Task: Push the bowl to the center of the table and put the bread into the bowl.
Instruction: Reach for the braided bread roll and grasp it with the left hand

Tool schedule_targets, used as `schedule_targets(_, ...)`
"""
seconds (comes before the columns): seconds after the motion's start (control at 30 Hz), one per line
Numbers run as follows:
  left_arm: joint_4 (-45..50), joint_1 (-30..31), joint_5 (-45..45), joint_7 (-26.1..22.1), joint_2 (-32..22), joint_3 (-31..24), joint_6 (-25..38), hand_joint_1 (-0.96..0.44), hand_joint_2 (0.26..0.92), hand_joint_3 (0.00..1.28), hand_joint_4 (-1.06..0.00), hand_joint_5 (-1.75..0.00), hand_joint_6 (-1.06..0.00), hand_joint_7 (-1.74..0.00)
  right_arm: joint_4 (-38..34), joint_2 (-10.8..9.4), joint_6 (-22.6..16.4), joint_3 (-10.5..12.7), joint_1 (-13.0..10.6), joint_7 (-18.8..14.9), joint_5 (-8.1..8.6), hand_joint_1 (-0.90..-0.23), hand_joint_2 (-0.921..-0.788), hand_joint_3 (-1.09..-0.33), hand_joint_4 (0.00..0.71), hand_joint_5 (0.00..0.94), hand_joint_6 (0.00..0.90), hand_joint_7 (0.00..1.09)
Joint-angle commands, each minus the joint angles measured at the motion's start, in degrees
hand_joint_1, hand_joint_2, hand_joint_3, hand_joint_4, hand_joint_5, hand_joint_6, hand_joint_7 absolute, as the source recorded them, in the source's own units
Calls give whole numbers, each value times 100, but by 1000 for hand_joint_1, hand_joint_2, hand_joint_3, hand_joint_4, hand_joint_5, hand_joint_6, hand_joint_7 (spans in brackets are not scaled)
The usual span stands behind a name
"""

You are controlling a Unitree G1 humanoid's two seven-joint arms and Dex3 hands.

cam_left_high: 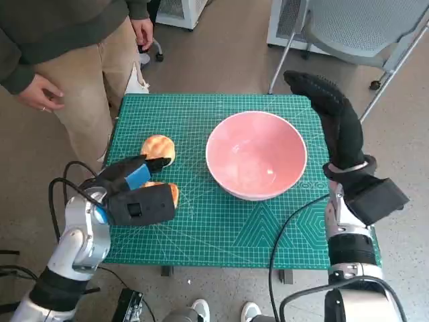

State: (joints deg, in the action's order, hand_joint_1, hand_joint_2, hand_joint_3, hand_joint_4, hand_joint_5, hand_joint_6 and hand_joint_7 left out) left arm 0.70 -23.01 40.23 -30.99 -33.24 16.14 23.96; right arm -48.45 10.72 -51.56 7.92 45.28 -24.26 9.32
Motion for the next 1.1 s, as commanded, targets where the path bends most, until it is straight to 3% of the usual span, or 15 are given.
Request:
schedule_targets(0.03,-184,-117,51,87,36,97,-58,-474,690,8,-186,-6,-371,-8,7,33,104,16,-151,-77,81,-718,-921,-837,198,0,99,310)
schedule_targets(0.1,-230,-138,53,90,35,121,-59,-466,690,7,-192,-7,-376,-9,22,39,113,21,-154,-81,79,-719,-921,-838,197,0,48,408)
schedule_targets(0.2,-274,-169,72,89,34,160,-46,-458,691,7,-200,-9,-385,-11,34,47,126,26,-153,-90,78,-720,-921,-838,197,0,22,458)
schedule_targets(0.73,-475,-331,259,20,5,358,-5,-420,696,7,-324,-34,-462,-24,57,52,131,27,-139,-88,55,-721,-921,-838,197,0,-1,504)
schedule_targets(1.0,-571,-334,198,71,16,337,-96,-340,707,8,-617,-83,-537,-20,41,43,142,37,-122,-135,104,-718,-921,-838,195,0,-1,505)
schedule_targets(1.07,-587,-327,167,93,27,317,-119,-262,712,7,-616,-718,-577,-11,42,40,145,40,-124,-146,113,-718,-921,-838,194,0,-1,507)
schedule_targets(1.1,-595,-313,131,116,35,293,-144,-251,712,7,-609,-819,-583,-9,46,35,147,41,-126,-154,121,-718,-921,-838,194,0,-1,508)
